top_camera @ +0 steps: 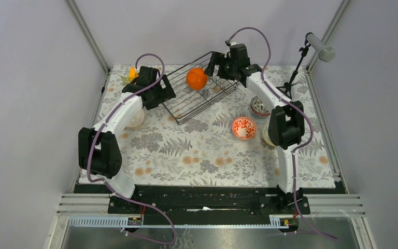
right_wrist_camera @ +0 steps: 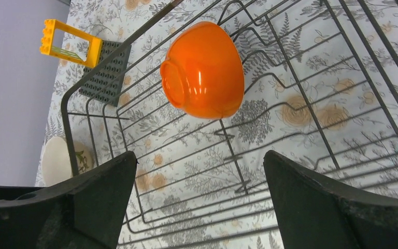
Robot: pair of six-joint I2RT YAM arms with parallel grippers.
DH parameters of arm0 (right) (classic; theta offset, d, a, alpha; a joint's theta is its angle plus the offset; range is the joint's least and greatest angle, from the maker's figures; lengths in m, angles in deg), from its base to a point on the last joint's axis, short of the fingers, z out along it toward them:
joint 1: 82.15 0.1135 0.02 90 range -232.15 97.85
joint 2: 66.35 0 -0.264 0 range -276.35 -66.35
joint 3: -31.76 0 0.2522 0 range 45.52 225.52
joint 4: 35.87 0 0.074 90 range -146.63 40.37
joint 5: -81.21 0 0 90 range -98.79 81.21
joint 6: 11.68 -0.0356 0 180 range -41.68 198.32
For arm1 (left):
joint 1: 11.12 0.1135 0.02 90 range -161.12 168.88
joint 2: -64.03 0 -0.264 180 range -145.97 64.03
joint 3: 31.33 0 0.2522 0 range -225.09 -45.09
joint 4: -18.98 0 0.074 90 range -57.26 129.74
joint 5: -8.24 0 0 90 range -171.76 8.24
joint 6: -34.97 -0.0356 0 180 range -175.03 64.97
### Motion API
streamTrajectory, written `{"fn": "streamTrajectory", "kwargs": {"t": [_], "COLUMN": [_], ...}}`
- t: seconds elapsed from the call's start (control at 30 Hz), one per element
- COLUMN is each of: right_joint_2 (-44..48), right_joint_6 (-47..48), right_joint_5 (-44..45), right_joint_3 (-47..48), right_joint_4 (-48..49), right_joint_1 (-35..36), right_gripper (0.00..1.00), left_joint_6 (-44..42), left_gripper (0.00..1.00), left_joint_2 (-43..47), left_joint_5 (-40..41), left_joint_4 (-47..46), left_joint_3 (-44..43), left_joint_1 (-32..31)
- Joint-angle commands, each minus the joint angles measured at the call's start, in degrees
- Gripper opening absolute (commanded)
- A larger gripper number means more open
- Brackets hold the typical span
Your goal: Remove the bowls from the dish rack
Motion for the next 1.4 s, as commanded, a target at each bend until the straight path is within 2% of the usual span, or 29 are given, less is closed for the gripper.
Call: {"fn": "streamTrajectory", "kwargs": {"t": [0.0,0.2,0.37,0.43,0.57,0.67,0.97,1.37], "right_joint_2": [-4.1,-10.3,-13.7,-14.6,-15.0,-13.6,-10.3,-2.7], "right_joint_6": [0.2,1.9,5.5,5.9,5.7,5.9,8.8,8.3], "right_joint_5": [-3.2,-3.6,-1.5,-0.6,1.3,1.9,3.4,4.6], "right_joint_3": [6.9,12.8,16.4,17.3,17.5,15.8,13.2,2.7], "right_joint_4": [2.5,2.6,2.0,1.9,1.7,1.6,-1.4,-3.4], "right_joint_1": [0.4,0.8,3.0,3.9,4.8,4.8,4.9,4.8], "right_gripper": [1.0,1.0,1.0,1.0,1.0,1.0,1.0,1.0], "left_joint_6": [1.6,3.6,2.0,1.2,-0.4,-1.2,-2.0,0.3], "left_gripper": [0.99,0.92,0.69,0.56,0.22,0.01,0.0,0.0], "left_joint_2": [-4.5,-6.3,-6.5,-6.4,-5.9,-5.0,-0.3,2.4], "left_joint_5": [3.7,4.8,2.6,1.6,-2.0,-3.2,-4.1,-1.9], "left_joint_4": [-0.4,-0.8,-1.6,-2.0,-3.4,-3.6,-2.5,-1.3], "left_joint_3": [-2.4,-1.6,0.3,0.9,3.1,4.8,9.6,10.8], "left_joint_1": [2.1,2.3,2.3,2.3,2.2,2.1,1.3,-0.7]}}
